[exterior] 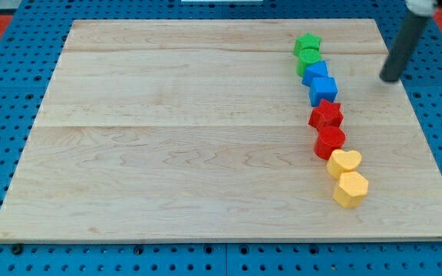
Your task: Slide the red circle towards top
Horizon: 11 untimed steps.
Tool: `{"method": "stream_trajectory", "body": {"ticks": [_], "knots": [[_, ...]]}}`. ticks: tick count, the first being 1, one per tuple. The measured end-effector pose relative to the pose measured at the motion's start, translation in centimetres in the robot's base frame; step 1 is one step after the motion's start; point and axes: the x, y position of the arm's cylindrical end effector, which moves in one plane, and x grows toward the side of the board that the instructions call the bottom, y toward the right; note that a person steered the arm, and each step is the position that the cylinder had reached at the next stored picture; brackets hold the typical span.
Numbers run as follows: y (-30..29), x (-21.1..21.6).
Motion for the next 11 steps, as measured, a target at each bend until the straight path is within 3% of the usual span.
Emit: {"method": "stream_trajectory", "body": {"ticks": [1, 2, 5, 6, 7, 11], "knots": [[-5.0, 7.5], [-6.8, 10.0], [-16.4, 9.3], [-17.2, 14.4], [-21.8, 15.6], [-18.8, 2.9]]}}
